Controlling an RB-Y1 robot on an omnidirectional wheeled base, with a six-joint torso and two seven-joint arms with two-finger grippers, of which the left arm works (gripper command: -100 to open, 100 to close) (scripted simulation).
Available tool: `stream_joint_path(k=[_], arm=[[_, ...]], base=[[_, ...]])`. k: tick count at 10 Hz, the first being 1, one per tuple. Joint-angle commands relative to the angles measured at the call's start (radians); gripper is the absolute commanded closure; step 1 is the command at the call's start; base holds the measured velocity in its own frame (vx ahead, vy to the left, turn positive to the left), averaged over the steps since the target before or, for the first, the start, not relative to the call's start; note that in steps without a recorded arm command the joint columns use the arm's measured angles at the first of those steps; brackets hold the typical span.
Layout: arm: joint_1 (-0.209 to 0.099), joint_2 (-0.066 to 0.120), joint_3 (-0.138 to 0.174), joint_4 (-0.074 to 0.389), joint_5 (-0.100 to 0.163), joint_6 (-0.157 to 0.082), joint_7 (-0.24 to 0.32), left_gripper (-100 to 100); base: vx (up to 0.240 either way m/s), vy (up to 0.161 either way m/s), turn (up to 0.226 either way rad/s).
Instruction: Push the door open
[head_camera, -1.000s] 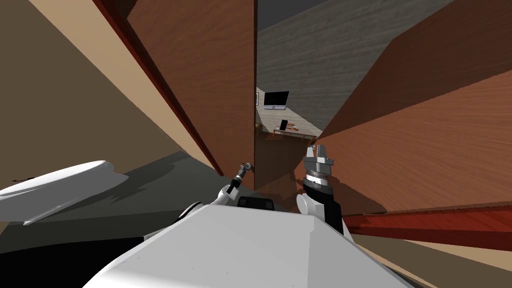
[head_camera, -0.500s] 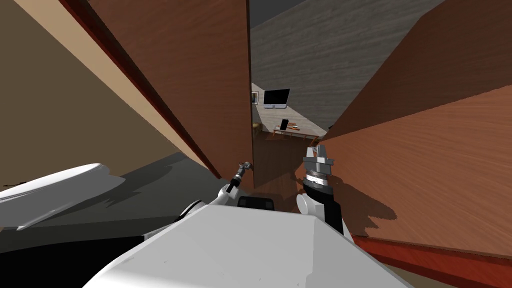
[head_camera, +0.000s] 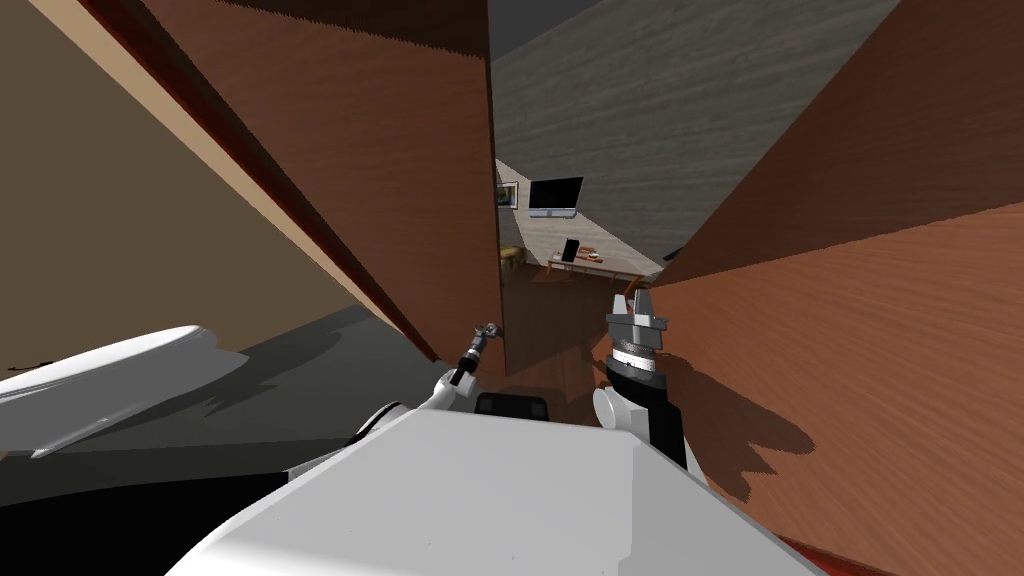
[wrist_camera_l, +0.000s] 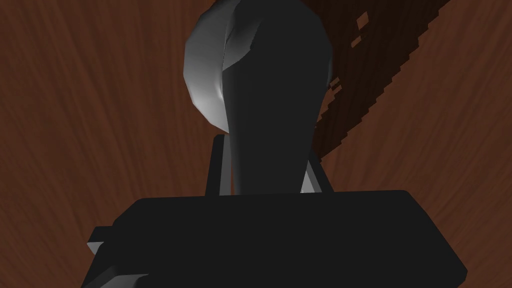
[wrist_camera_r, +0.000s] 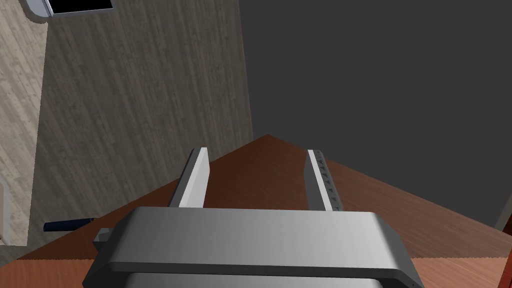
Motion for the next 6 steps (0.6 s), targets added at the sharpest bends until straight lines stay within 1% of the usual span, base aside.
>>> stream_joint_path(k=[1, 2, 3, 4, 5, 6], arm=[[0.009, 0.009, 0.019, -0.028, 0.008, 0.010, -0.010, 100], [0.009, 0.009, 0.019, -0.028, 0.008, 0.010, -0.010, 100], [0.010, 0.010, 0.041, -0.026, 0.018, 0.010, -0.021, 100], [0.010, 0.010, 0.048, -0.025, 0.022, 0.011, -0.025, 100], [0.010, 0.010, 0.048, -0.025, 0.022, 0.011, -0.025, 100], [0.010, 0.010, 0.048, -0.025, 0.022, 0.011, -0.025, 100]], base=[[0.125, -0.087, 0.047], [0.047, -0.033, 0.001], [0.075, -0.082, 0.051], [0.120, -0.118, 0.071], [0.097, -0.075, 0.034], [0.051, -0.021, 0.004]])
